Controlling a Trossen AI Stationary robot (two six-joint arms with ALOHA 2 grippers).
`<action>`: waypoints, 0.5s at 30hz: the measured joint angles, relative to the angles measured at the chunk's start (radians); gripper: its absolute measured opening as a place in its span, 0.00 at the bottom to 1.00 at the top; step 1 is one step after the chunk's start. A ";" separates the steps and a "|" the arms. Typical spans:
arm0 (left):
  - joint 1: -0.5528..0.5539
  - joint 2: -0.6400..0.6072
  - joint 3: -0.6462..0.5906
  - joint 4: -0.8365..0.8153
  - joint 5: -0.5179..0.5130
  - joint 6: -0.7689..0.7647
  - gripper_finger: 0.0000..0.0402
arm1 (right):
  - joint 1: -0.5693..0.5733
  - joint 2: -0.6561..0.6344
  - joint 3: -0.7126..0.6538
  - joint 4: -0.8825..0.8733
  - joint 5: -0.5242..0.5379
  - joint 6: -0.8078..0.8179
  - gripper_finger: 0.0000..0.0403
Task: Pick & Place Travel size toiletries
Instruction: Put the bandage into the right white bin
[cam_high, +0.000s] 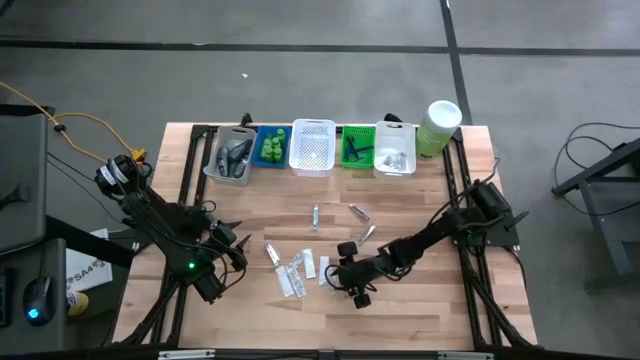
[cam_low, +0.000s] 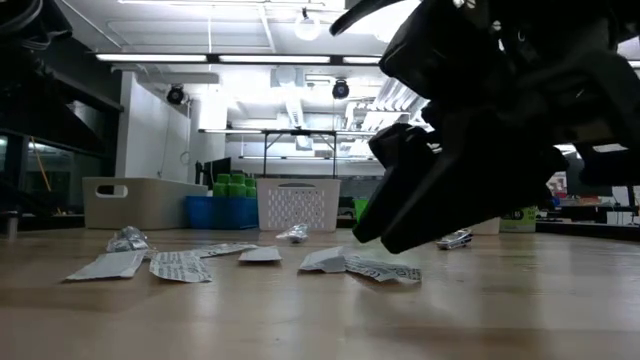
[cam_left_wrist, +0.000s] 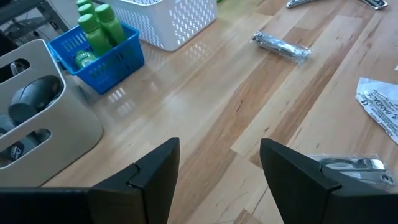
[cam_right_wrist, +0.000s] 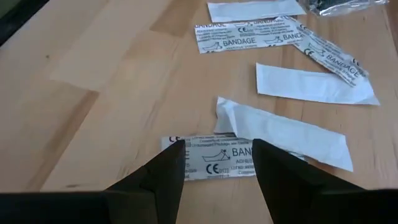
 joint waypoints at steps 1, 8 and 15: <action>0.000 0.000 0.000 0.000 0.001 0.000 0.55 | 0.000 0.000 0.000 -0.004 0.000 -0.004 0.44; 0.000 0.000 0.000 -0.002 0.005 0.002 0.55 | -0.002 0.000 0.000 -0.011 0.000 -0.011 0.44; 0.000 0.000 0.000 -0.002 0.005 0.005 0.55 | -0.002 0.000 0.000 -0.015 0.000 -0.011 0.45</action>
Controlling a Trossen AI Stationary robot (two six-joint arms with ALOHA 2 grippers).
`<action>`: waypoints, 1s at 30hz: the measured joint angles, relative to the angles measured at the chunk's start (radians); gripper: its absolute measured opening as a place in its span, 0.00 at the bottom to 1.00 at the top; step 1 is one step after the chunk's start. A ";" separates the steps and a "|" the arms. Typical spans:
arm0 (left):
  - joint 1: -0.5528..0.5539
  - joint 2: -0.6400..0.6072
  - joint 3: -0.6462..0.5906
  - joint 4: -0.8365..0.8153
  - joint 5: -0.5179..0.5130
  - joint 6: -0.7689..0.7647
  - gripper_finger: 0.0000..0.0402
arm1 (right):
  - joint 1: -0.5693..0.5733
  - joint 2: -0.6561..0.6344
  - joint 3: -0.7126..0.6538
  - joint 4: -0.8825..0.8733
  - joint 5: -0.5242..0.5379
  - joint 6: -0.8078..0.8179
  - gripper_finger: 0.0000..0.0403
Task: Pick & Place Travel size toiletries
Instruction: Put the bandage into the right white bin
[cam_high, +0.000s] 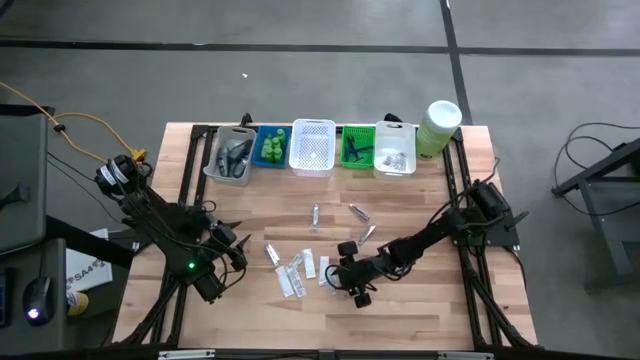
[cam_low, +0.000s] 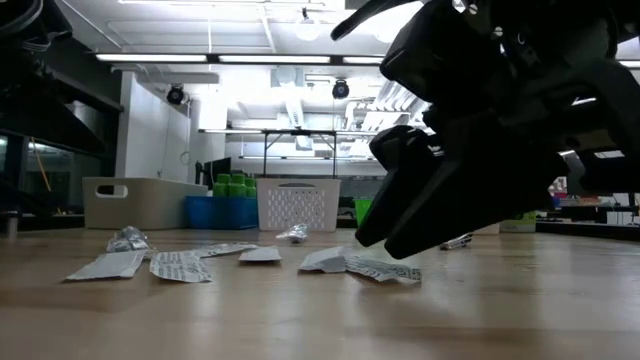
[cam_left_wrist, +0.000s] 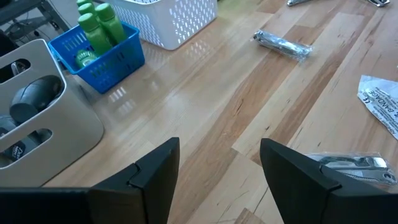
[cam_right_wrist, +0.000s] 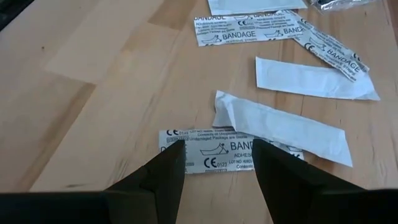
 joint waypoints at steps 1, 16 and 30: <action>0.000 0.000 0.000 0.000 0.000 0.000 0.55 | 0.000 0.000 0.000 0.000 0.000 0.000 0.45; 0.000 0.000 0.000 -0.001 0.004 0.000 0.55 | 0.000 0.056 0.000 0.084 -0.003 0.012 0.45; 0.000 0.000 0.000 0.000 0.023 0.018 0.55 | -0.005 0.076 0.009 -0.001 0.015 0.084 0.35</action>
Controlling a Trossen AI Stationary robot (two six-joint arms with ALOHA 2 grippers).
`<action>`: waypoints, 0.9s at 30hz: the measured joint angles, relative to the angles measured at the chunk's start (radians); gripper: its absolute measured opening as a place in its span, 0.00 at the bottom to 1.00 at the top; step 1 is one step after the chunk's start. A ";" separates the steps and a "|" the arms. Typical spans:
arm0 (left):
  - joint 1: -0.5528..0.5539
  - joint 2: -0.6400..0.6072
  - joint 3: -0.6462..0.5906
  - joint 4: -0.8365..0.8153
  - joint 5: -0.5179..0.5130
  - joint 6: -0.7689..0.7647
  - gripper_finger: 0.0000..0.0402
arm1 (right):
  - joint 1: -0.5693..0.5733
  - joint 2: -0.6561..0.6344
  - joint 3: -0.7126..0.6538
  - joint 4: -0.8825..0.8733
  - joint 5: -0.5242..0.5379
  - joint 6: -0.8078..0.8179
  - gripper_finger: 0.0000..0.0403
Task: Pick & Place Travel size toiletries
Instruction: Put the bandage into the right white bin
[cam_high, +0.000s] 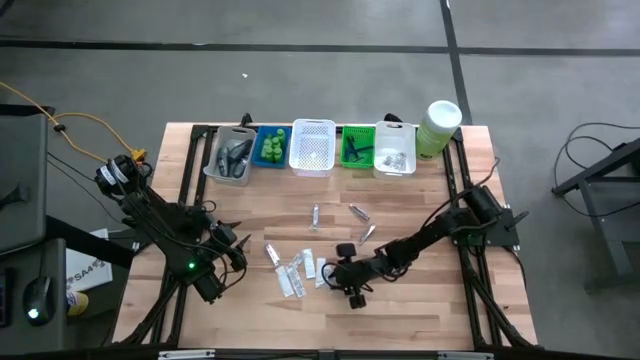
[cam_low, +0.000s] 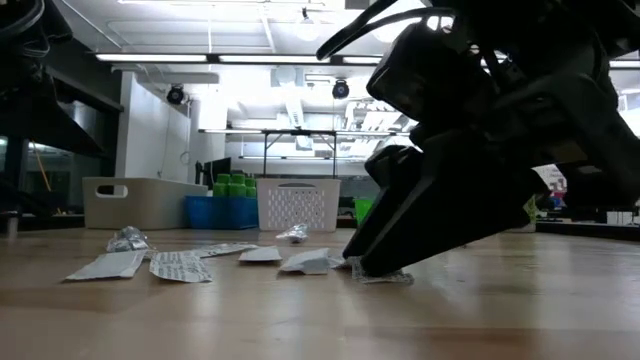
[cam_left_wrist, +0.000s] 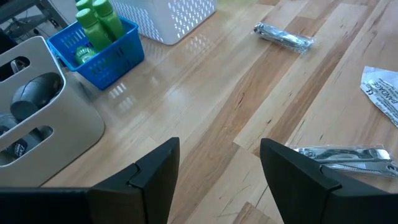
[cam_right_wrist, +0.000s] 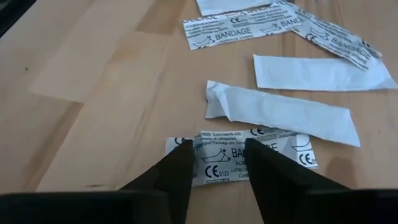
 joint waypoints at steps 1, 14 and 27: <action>0.000 0.000 0.000 0.000 0.000 0.000 0.55 | 0.000 0.000 0.000 -0.007 0.008 0.011 0.34; 0.000 0.000 0.000 0.000 0.000 0.000 0.55 | 0.000 -0.002 -0.004 0.000 0.018 0.034 0.06; 0.000 0.000 0.000 0.000 0.000 0.000 0.55 | -0.016 -0.250 -0.009 -0.307 0.172 0.137 0.01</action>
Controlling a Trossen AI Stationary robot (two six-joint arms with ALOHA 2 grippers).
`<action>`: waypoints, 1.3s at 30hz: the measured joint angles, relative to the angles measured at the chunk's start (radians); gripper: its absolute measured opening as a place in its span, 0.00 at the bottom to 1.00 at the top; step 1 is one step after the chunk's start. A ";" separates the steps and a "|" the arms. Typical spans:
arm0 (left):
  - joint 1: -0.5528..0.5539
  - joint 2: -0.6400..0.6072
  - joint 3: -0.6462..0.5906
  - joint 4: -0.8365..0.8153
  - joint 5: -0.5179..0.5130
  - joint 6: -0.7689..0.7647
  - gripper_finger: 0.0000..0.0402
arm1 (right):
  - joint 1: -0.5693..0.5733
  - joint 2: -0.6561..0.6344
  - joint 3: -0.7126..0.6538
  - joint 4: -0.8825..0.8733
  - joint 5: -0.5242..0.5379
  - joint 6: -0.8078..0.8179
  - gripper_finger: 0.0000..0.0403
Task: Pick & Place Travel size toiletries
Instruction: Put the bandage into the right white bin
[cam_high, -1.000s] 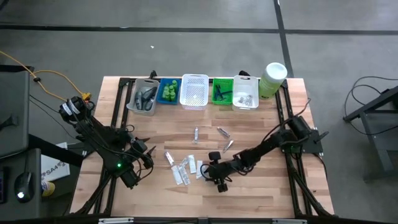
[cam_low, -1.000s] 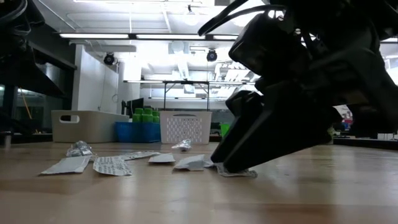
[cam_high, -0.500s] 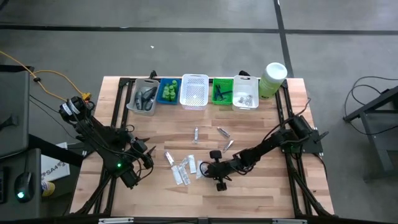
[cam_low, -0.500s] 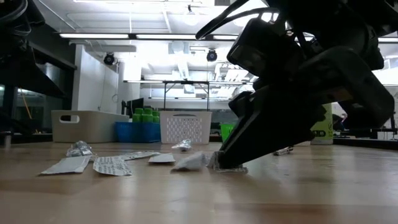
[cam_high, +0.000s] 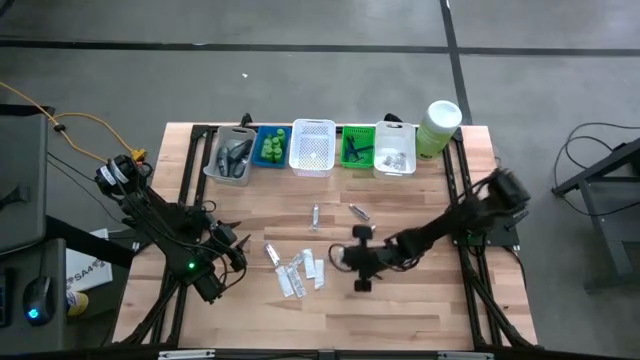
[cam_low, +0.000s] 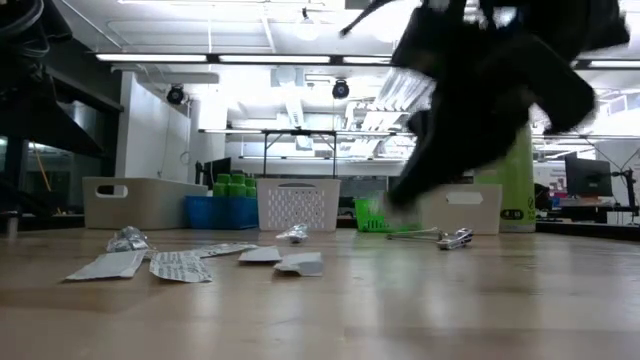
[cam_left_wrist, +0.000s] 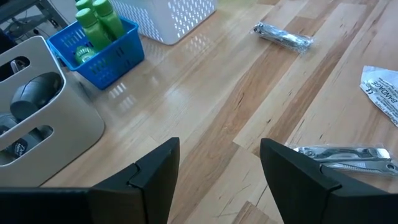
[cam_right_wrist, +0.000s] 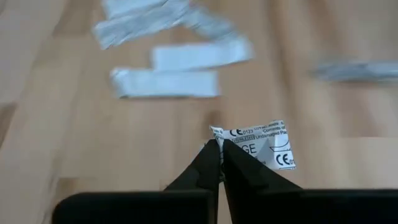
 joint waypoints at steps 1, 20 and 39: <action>0.000 0.000 0.000 0.000 0.000 0.000 0.55 | -0.006 -0.035 0.000 -0.039 0.027 0.000 0.01; 0.000 0.000 0.000 0.006 0.003 0.001 0.55 | -0.471 -0.416 0.003 -0.704 0.345 -0.391 0.01; 0.000 0.000 0.000 0.071 0.063 0.006 0.55 | -0.935 -0.398 0.004 -0.592 0.108 -0.659 0.01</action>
